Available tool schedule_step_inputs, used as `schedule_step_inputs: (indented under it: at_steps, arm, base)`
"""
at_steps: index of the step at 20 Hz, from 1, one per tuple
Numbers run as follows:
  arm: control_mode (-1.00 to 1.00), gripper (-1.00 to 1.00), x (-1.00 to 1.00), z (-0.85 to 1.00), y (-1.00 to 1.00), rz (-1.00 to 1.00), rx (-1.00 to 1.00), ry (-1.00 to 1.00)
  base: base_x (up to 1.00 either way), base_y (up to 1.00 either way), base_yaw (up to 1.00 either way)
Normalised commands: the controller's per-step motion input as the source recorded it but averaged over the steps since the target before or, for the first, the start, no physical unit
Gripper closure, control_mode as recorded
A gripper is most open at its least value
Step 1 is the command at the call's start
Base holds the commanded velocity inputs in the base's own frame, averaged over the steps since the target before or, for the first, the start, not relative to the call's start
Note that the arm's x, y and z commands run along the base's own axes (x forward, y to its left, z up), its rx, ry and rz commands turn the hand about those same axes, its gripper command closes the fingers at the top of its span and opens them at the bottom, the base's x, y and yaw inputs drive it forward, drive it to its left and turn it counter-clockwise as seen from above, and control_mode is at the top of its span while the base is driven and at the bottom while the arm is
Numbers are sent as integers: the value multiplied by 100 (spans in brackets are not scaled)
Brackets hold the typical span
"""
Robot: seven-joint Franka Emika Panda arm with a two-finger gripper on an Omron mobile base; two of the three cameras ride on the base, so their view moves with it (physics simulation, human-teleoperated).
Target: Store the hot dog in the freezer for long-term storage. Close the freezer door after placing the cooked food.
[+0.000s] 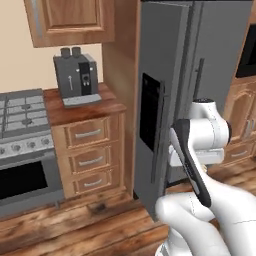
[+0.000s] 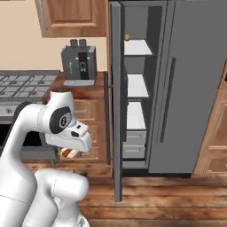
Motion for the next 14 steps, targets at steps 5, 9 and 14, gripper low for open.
schedule_step_inputs:
  at_steps: [5,9,14]
  arm:
    - [100,100,0,0,0,0,0,0]
    - [100,100,0,0,0,0,0,0]
    - [100,100,0,0,0,0,0,0]
  base:
    - [-3,-50,-53]
    - [5,-62,-49]
    - [49,-24,-30]
